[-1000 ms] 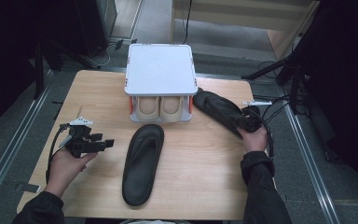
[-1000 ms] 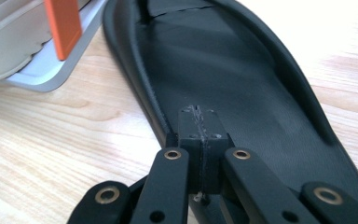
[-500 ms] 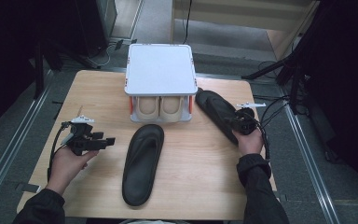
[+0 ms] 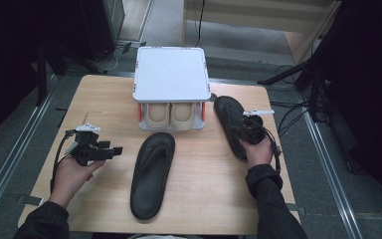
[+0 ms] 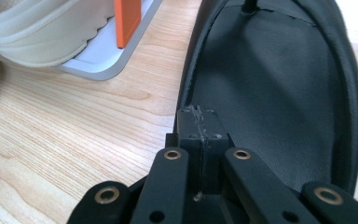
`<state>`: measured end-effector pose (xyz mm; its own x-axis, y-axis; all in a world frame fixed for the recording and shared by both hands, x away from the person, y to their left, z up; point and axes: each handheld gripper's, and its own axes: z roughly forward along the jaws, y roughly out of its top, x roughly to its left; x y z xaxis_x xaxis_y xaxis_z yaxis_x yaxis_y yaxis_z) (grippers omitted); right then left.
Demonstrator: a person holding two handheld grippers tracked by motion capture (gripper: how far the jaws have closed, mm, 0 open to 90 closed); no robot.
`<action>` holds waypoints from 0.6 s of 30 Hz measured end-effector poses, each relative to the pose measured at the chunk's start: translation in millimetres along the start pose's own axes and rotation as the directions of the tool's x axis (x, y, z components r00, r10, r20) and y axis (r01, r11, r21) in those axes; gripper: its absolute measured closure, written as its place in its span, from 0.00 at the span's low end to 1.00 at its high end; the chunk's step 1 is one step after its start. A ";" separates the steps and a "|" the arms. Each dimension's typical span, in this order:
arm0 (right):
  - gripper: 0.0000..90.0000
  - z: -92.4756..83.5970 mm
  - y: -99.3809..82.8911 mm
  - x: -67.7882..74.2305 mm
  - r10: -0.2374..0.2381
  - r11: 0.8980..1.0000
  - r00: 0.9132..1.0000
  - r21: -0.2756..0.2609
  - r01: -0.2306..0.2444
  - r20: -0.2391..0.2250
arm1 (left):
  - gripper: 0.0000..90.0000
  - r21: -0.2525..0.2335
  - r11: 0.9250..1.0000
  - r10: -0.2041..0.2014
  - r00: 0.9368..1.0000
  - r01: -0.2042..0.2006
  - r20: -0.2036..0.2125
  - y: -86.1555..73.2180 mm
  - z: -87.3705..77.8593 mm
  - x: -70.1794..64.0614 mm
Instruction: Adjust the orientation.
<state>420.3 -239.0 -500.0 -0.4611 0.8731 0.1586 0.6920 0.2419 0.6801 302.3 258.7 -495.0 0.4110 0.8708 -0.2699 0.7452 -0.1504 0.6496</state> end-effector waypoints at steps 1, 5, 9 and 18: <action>1.00 0.8 0.0 0.8 -0.002 1.000 1.000 0.003 0.002 0.002 | 0.42 0.001 1.000 -0.001 1.000 0.001 0.002 0.0 0.0 -0.2; 1.00 3.9 1.0 4.5 -0.006 1.000 1.000 0.006 0.006 -0.001 | 0.42 0.000 1.000 -0.001 1.000 0.001 0.001 0.0 0.1 0.0; 1.00 6.4 1.9 7.0 0.002 1.000 1.000 0.002 -0.002 -0.013 | 0.42 0.001 1.000 -0.002 1.000 0.002 -0.001 0.0 0.6 -0.3; 0.99 8.7 4.1 8.9 -0.001 1.000 1.000 -0.001 0.001 -0.020 | 0.42 0.003 1.000 -0.004 1.000 0.004 0.000 -0.1 0.6 0.1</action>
<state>423.8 -226.6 -502.0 -0.4728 0.8641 0.1724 0.6908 0.2421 0.6813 302.7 258.5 -495.5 0.4083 0.8712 -0.2724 0.7481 -0.1484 0.6468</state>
